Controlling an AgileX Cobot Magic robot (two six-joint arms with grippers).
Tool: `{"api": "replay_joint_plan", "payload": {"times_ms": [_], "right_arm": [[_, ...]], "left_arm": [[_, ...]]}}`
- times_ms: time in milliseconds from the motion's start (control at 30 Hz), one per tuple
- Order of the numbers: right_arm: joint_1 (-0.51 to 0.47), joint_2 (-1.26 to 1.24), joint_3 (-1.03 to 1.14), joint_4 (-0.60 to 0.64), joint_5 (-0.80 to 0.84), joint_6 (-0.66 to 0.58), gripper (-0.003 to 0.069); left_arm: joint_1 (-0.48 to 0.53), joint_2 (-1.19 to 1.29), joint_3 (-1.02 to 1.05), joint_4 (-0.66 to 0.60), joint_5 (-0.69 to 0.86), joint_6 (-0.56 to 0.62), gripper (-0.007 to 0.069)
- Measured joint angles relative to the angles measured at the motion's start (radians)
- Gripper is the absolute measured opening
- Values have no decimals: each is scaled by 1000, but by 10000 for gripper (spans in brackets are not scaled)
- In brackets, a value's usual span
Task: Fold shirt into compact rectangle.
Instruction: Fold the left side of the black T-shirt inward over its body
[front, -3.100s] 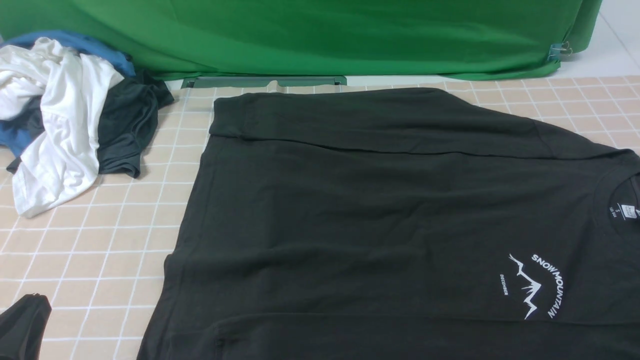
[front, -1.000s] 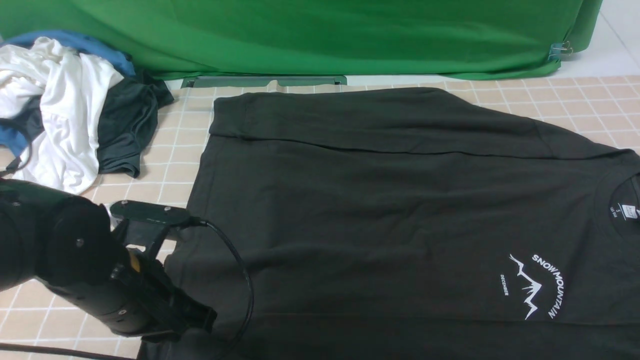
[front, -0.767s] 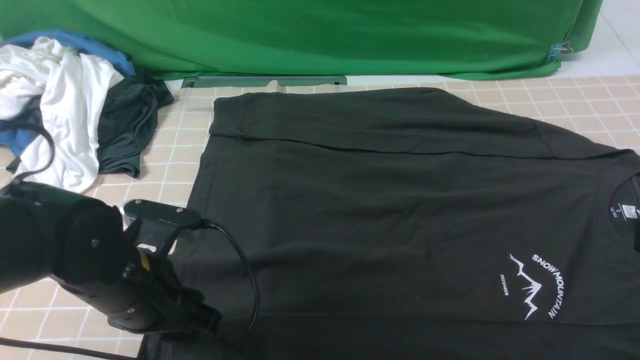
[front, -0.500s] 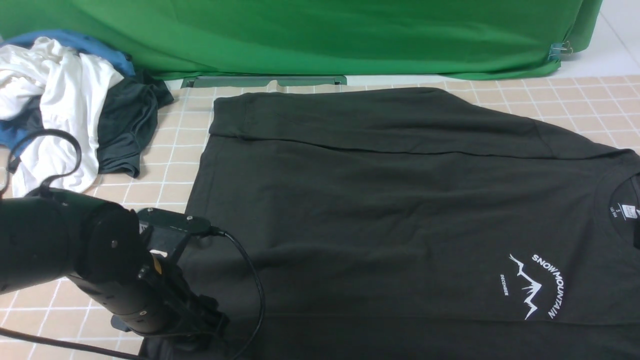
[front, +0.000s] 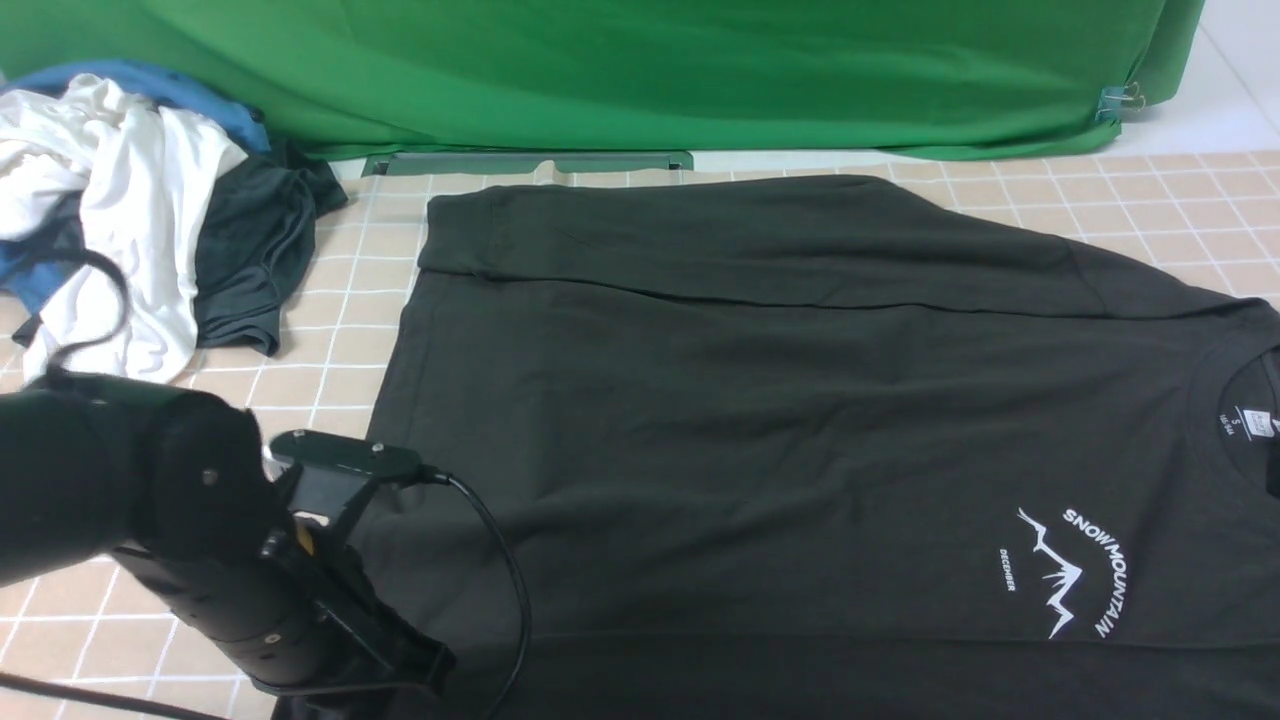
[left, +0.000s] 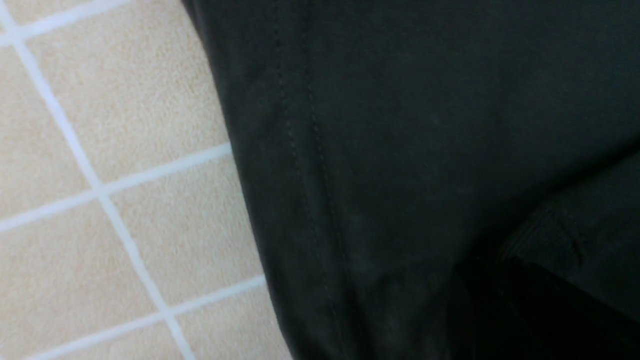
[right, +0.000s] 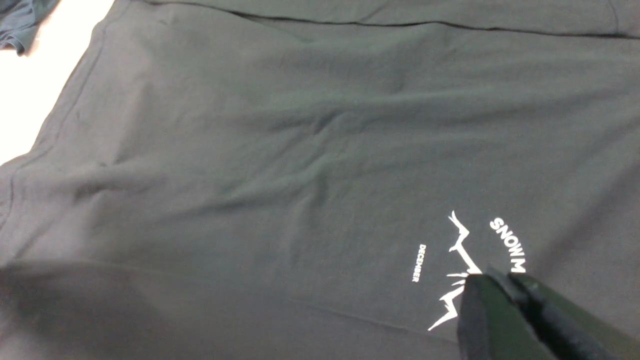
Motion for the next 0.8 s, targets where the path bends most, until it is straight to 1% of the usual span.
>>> {"api": "replay_joint_plan", "payload": {"times_ms": [200,400,567,600,633,800], "right_arm": [[0,0,0,0,-2,0,71],[0,0,0,1,-15,0,73],[0,0,0,2,-25,0,85],[0,0,0,2,-25,0,85],[0,0,0,2,-30,0,90],[0,0,0,2,-34,0,90]], "left_arm": [[0,-119,-43,-7,114,-3,32],[0,-140,-212,14,146,-16,32],[0,-75,-409,128,150,-63,31],[0,-71,-416,128,152,-62,31],[0,-39,-462,163,161,-69,31],[0,62,-568,240,176,-80,31]]}}
